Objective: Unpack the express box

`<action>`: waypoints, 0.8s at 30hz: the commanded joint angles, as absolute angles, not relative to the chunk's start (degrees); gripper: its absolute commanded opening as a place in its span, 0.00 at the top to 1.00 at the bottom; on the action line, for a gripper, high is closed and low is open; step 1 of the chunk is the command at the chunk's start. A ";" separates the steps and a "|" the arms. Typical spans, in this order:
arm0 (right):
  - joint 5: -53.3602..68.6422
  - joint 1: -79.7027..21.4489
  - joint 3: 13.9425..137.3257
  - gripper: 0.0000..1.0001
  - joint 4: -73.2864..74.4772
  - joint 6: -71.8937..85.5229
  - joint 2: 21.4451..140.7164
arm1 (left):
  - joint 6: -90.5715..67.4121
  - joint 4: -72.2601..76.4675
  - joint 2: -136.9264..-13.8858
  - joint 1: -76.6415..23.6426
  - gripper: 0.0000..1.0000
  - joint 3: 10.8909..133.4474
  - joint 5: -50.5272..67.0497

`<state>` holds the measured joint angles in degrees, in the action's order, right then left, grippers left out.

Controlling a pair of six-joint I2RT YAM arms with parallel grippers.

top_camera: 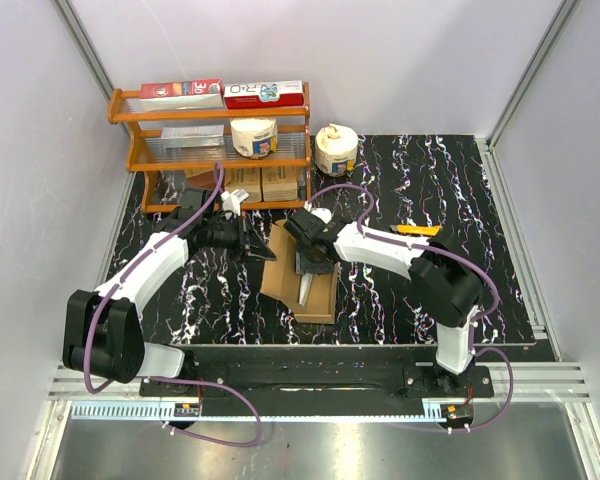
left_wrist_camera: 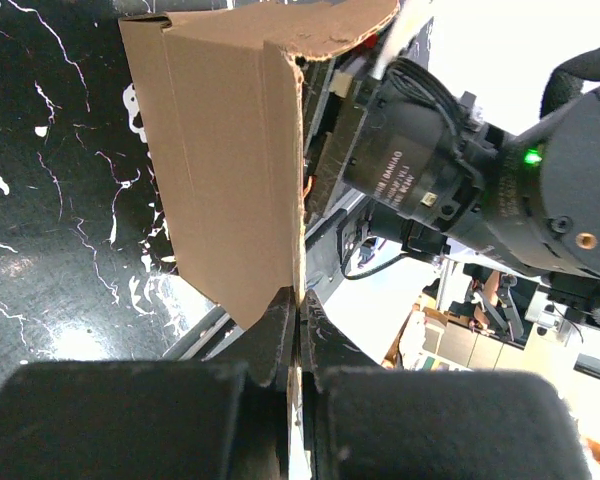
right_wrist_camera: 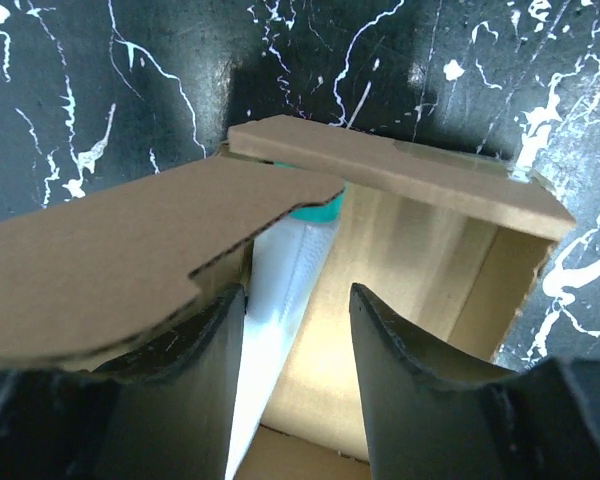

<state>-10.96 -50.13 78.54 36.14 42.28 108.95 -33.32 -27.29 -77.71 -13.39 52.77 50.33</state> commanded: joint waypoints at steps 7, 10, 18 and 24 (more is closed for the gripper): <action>-10.81 -50.27 78.22 0.53 33.57 41.57 111.09 | -34.54 -24.61 -74.88 -12.57 1.00 54.23 51.59; -10.55 -50.27 77.52 0.61 33.40 41.75 110.83 | -34.63 -24.70 -74.88 -12.39 1.00 54.32 51.24; -10.90 -50.27 78.22 0.82 33.05 41.40 106.79 | -30.50 -31.98 -76.37 -12.30 1.00 58.09 43.87; -11.16 -50.18 78.66 0.80 29.36 39.38 97.66 | -27.51 -38.14 -77.96 -12.30 1.00 62.31 36.48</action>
<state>-10.46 -50.13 77.67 33.43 40.95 107.39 -30.26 -35.22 -77.38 -12.67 57.67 42.50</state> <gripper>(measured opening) 0.257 0.025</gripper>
